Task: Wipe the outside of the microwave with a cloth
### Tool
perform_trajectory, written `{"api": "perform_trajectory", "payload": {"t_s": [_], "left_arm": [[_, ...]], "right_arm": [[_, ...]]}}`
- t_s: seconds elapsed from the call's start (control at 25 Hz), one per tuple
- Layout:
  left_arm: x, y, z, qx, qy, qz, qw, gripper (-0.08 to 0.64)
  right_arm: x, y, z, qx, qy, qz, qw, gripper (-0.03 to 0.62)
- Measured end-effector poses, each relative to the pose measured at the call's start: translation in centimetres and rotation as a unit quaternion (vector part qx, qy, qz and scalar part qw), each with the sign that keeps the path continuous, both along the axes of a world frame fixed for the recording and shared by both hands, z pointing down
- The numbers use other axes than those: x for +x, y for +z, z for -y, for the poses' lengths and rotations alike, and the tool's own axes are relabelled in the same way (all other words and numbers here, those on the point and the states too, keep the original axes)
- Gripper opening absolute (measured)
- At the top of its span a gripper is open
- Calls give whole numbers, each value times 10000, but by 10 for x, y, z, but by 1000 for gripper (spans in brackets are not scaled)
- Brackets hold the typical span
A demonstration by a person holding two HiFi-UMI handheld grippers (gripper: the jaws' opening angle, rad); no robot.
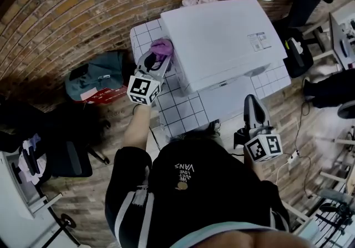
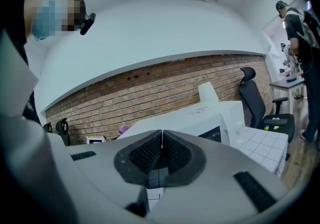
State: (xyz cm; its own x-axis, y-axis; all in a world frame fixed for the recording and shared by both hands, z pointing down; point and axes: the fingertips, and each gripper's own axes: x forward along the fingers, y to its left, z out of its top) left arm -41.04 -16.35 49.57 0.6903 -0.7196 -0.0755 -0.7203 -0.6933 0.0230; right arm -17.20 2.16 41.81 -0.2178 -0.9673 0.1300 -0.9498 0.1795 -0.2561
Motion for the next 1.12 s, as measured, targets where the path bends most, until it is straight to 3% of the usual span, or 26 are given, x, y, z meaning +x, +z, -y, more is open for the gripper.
{"api": "perform_trajectory", "payload": {"t_s": [0.28,0.52,0.76,1.12], "left_arm": [[-23,-2,80,-119,-301,170,9993,140],[-30,-3,101,-252,-506,156,9983,140],[-36,-2,65,-186,-534,-16,9984,140],[-17,28,-53,-255,-262,22,9993,140]], "right_arm": [[13,10,-2,-188,202,-54,9996,3],[12,13,4,-261,110,-42,9996,3],[10,8,10,-198,-55,-43,9998,3],[-2,17,12,-238,-350,-1,9991,3]]}}
